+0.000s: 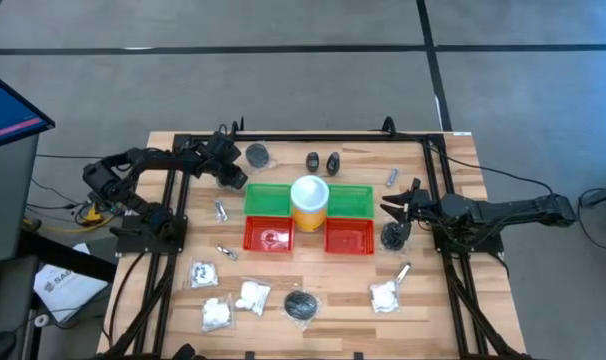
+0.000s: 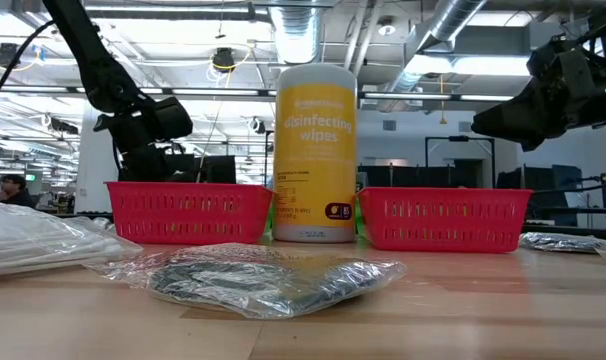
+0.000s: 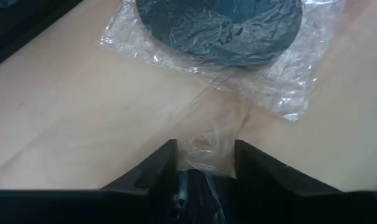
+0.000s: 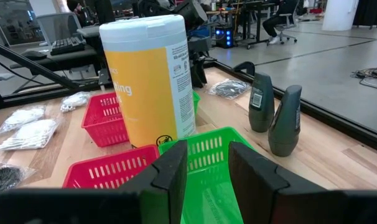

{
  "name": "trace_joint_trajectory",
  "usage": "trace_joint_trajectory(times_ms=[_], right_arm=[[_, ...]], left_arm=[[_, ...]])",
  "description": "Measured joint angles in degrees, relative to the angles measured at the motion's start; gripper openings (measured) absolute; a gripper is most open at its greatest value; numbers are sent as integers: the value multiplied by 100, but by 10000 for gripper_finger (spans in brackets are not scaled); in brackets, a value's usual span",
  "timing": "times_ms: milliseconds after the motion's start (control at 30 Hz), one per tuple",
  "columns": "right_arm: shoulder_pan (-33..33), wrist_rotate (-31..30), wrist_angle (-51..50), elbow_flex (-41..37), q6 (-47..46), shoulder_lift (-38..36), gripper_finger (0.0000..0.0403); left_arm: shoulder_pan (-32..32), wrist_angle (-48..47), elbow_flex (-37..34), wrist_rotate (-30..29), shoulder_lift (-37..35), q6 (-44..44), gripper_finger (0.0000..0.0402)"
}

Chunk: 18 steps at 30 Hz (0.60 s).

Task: Pick & Place Travel size toiletries
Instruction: Put the hairbrush into the left green basket

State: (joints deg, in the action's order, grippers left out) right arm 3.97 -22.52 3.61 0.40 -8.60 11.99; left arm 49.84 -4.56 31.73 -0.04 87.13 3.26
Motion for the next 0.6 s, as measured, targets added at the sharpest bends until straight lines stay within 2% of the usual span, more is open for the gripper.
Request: trace_joint_trajectory(times_ms=[233,400,600], right_arm=[[0,0,0,0,0,0,109],[0,0,-1,0,0,-1,109],[0,0,-2,0,0,0,109]], left_arm=[[0,-188,-9,-78,0,274,13],[-2,-325,-32,51,-218,230,2],[-4,-819,-37,47,-1100,85,1]])
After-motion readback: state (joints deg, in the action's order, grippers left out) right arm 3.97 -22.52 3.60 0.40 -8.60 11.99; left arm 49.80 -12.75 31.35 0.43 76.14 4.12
